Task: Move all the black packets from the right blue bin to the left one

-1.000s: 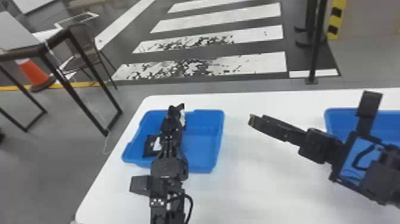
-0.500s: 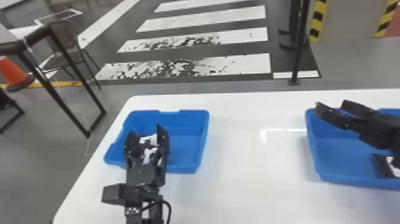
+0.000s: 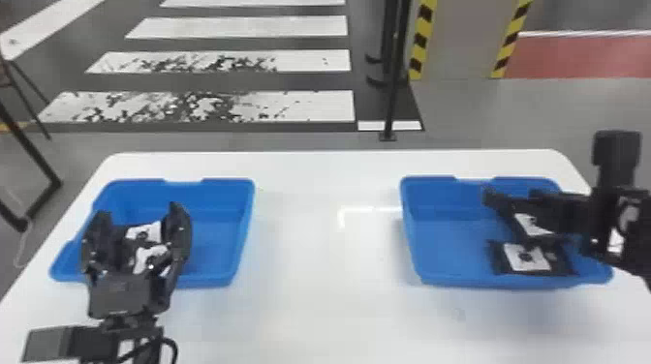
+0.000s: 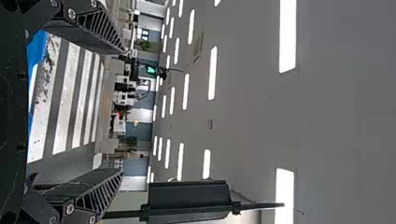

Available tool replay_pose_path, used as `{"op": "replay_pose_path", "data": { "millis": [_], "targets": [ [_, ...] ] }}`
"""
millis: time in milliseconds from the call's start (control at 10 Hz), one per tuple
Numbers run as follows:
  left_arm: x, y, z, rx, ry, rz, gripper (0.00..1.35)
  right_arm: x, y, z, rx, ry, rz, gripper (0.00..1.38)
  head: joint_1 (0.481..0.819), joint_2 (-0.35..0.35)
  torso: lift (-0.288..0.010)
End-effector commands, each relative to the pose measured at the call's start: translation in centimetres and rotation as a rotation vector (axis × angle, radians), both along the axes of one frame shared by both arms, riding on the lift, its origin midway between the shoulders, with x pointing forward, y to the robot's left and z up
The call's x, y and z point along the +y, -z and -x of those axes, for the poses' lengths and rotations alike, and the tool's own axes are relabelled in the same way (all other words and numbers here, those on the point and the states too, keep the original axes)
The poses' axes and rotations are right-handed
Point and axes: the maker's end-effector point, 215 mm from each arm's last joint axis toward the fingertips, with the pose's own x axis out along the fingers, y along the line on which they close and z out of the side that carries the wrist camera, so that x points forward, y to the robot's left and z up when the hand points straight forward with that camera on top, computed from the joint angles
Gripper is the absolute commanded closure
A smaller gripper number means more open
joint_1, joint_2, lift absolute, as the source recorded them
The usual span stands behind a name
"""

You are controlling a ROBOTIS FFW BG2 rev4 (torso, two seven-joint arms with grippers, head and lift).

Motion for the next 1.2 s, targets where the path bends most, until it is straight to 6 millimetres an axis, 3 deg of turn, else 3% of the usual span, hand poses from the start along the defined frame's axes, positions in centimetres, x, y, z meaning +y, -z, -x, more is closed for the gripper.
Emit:
{"op": "replay_pose_path", "data": {
  "millis": [0,400,800,1000,1100],
  "targets": [
    [-0.4,-0.2,0.1,-0.005,0.008,0.003,0.16,-0.8,1.5,0.9,0.088,0.024,0.061,0.1,0.695,0.011,-0.168],
    [-0.7,-0.4,0.7,-0.009,0.013,-0.045,0.16,-2.5,3.4,2.9,0.2,0.087,0.13,0.11,0.695,-0.02,-0.168],
    [-0.4,0.7,1.3,0.019,0.005,-0.055,0.16,-3.9,4.9,3.4,0.244,0.141,0.162,0.13,0.695,-0.037,-0.168],
    [0.0,1.1,1.6,0.028,-0.004,-0.053,0.16,-3.7,6.2,4.0,0.276,0.143,0.141,0.27,0.695,-0.041,-0.168],
    [0.2,1.2,1.6,0.032,-0.008,-0.052,0.16,-3.5,6.4,4.0,0.28,0.141,0.135,0.56,0.695,-0.039,-0.168]
  ]
}}
